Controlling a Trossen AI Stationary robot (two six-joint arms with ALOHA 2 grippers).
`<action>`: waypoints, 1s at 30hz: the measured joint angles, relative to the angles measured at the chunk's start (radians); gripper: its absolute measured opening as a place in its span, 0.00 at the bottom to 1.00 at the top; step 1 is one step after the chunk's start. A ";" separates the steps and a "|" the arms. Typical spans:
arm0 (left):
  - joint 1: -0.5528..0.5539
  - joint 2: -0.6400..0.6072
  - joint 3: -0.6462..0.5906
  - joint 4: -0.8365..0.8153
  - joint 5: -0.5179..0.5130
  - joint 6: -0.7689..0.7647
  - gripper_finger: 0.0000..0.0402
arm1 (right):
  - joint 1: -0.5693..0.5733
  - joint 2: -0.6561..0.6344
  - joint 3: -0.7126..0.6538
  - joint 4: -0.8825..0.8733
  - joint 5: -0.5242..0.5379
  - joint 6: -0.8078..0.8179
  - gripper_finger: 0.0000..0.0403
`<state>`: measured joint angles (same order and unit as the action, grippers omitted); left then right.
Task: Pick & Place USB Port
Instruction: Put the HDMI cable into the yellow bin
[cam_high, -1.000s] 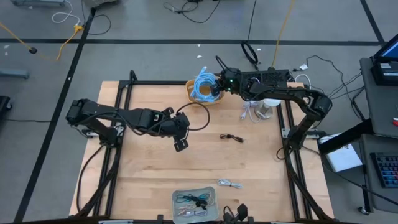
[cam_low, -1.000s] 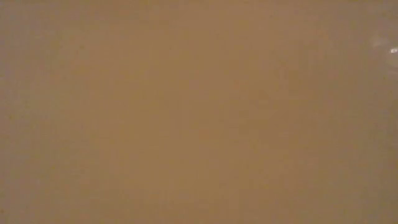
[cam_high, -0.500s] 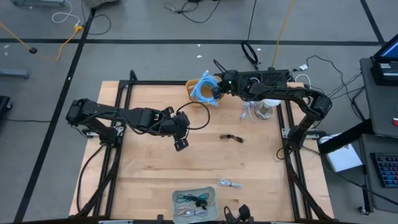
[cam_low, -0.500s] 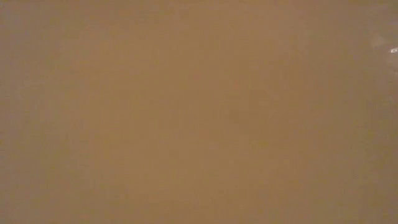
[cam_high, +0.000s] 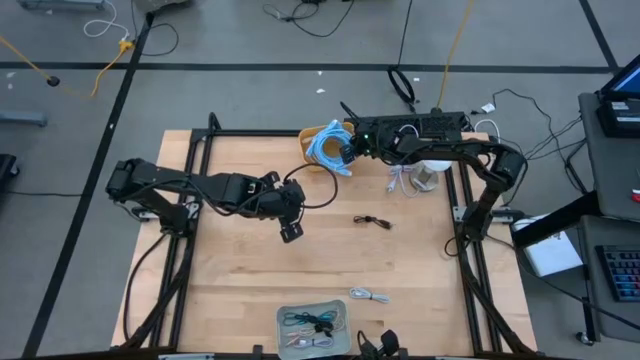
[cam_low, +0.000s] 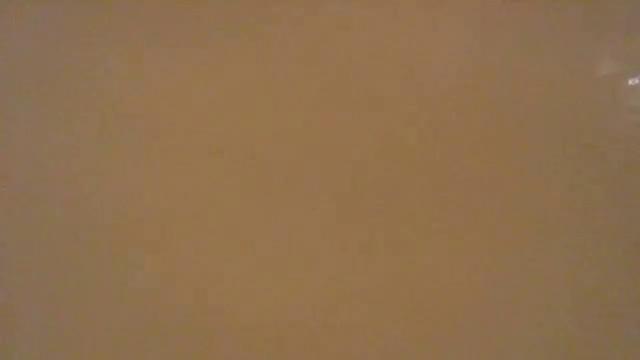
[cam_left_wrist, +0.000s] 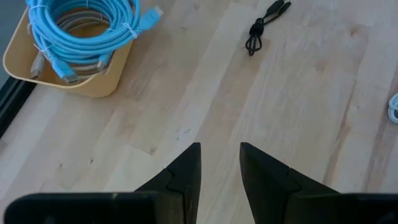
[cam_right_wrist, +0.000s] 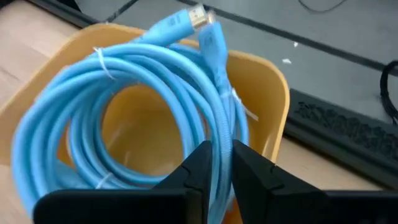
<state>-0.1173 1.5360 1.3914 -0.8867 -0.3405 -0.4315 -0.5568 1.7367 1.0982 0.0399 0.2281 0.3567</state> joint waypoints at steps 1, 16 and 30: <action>0.000 0.000 0.000 0.000 0.000 0.000 0.29 | 0.000 0.004 -0.001 -0.002 -0.003 0.007 0.13; -0.001 0.000 0.000 -0.002 0.025 0.001 0.29 | 0.016 0.003 0.003 0.163 0.026 0.041 0.02; -0.002 0.000 0.000 -0.008 0.025 0.004 0.29 | -0.005 0.006 0.010 0.137 0.088 0.054 0.01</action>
<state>-0.1192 1.5358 1.3918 -0.8948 -0.3153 -0.4274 -0.5615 1.7423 1.1080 0.1772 0.3164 0.4110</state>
